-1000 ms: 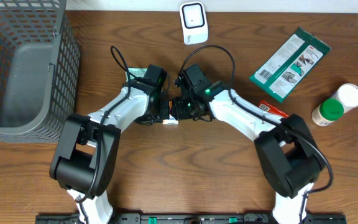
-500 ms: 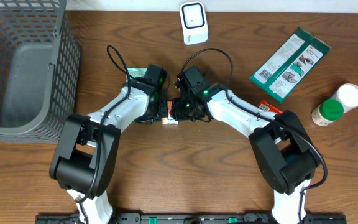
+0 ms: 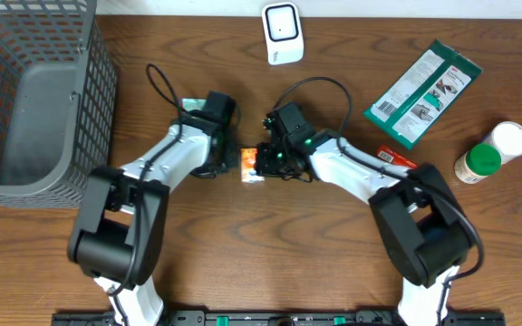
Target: Scan the item barcode
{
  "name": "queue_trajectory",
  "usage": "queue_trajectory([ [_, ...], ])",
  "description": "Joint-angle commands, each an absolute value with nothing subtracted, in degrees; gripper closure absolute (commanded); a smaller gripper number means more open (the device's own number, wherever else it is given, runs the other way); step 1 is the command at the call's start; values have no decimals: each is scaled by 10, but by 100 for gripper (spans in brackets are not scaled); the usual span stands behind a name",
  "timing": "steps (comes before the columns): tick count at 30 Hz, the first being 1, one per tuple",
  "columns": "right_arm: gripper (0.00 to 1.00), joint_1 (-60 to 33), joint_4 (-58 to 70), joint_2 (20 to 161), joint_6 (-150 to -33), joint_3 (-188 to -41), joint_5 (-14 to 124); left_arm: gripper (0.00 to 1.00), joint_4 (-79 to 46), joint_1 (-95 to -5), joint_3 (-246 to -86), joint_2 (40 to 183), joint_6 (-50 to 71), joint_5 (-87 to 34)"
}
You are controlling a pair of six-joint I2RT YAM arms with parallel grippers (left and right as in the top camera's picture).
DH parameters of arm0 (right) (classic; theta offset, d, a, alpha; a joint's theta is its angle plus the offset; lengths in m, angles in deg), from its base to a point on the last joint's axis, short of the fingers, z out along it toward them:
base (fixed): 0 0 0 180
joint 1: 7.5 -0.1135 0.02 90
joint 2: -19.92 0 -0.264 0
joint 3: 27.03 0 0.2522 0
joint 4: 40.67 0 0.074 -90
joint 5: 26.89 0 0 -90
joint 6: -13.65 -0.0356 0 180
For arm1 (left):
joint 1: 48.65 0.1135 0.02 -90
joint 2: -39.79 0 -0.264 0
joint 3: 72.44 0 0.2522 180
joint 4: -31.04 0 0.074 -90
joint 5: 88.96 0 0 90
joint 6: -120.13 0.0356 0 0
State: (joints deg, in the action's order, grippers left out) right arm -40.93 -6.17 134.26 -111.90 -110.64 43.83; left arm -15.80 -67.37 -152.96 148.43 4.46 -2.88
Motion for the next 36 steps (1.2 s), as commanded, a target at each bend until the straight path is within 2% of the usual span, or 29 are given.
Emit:
queue_trajectory([
  [1, 99, -353, -1, 1299, -1087, -1086, 452, 92, -169, -623, -1529, 1395, 45, -36],
  [4, 99, -314, 28, 1264, -1007, -1086, 367, 92, -170, -594, -1529, 1331, 52, -98],
  [7, 99, -271, 59, 1235, -911, -1086, 231, 91, -169, -567, -1529, 1264, 77, -172],
  [10, 99, -222, 103, 1220, -805, -1086, 61, 86, -169, -548, -1529, 1210, 94, -220],
  [11, 99, -197, 128, 1219, -743, -1086, -36, 85, -169, -537, -1529, 1177, 102, -250],
  [15, 99, -139, 234, 1219, -559, -1086, -213, 85, -165, -507, -1529, 1117, 101, -267],
  [17, 99, -119, 271, 1219, -514, -1086, -236, 83, -161, -488, -1529, 1093, 101, -268],
  [21, 99, -104, 285, 1219, -506, -1086, -263, 83, -153, -441, -1529, 1059, 101, -268],
  [23, 99, -106, 276, 1219, -527, -1086, -263, 75, -151, -418, -1529, 1051, 101, -268],
  [27, 99, -106, 277, 1219, -527, -1086, -263, 71, -154, -377, -1529, 1049, 101, -268],
  [31, 99, -106, 278, 1219, -527, -1086, -263, 58, -156, -348, -1529, 1050, 101, -268],
  [36, 99, -106, 280, 1219, -527, -1086, -263, 34, -156, -347, -1529, 1050, 101, -268],
])
